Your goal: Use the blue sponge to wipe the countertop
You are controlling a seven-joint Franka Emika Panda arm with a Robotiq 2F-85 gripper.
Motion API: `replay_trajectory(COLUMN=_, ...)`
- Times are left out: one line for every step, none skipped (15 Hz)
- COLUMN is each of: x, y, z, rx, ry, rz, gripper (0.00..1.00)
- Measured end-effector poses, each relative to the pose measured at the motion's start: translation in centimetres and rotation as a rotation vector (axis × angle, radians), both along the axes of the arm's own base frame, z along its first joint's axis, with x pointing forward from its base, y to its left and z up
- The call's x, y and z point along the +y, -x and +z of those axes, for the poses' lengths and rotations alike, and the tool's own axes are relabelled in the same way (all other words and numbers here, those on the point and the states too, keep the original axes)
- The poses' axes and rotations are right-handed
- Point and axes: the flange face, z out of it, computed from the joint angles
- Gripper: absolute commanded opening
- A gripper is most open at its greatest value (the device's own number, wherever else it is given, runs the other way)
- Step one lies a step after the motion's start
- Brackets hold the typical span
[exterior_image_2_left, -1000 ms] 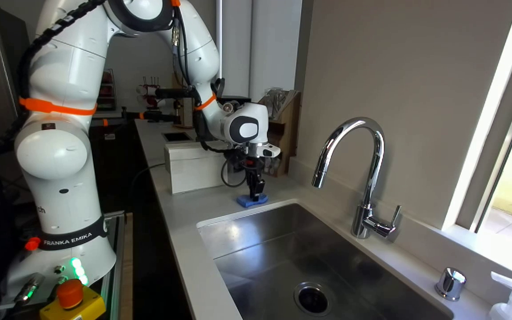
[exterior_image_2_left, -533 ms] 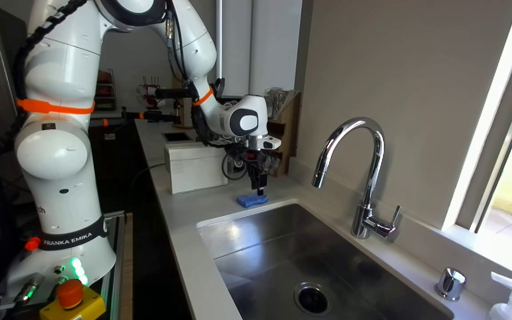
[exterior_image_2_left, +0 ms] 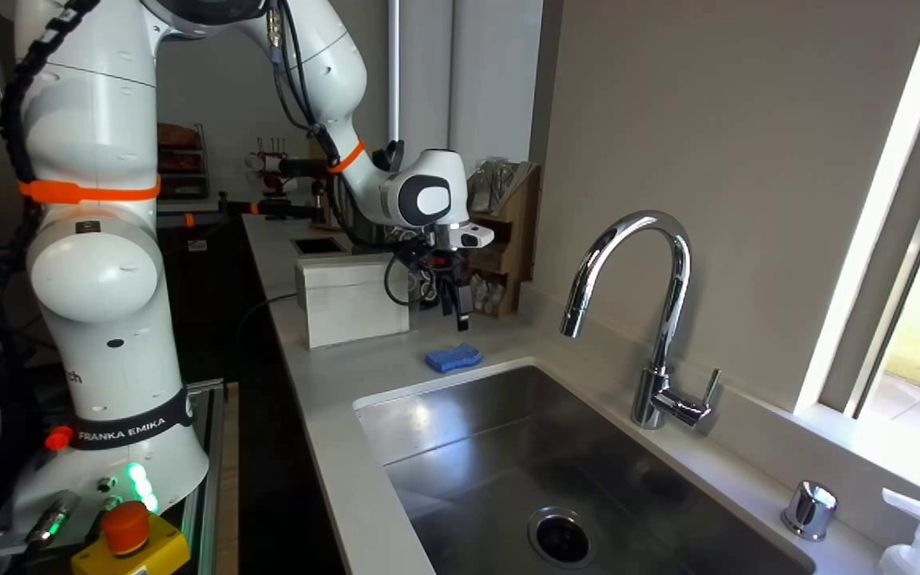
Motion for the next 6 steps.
replay_trajectory(x=0.1, y=0.4, z=0.3, rx=-0.003, ry=-0.001, rz=-0.002, gripper=1.0)
replay_trajectory(x=0.2, y=0.8, z=0.6, rx=-0.007, ry=-0.003, rz=-0.004, gripper=1.0)
replay_trajectory(x=0.3, y=1.2, z=0.8, rx=-0.008, ry=-0.005, rz=-0.006, gripper=1.0)
replay_trajectory(x=0.4, y=1.6, z=0.9, rx=-0.009, ry=-0.006, rz=-0.006, gripper=1.0)
replay_trajectory(x=0.4, y=1.8, z=1.0, rx=-0.01, ry=-0.006, rz=-0.007, gripper=1.0)
replay_trajectory(x=0.4, y=1.9, z=1.0, rx=-0.009, ry=-0.006, rz=-0.007, gripper=1.0)
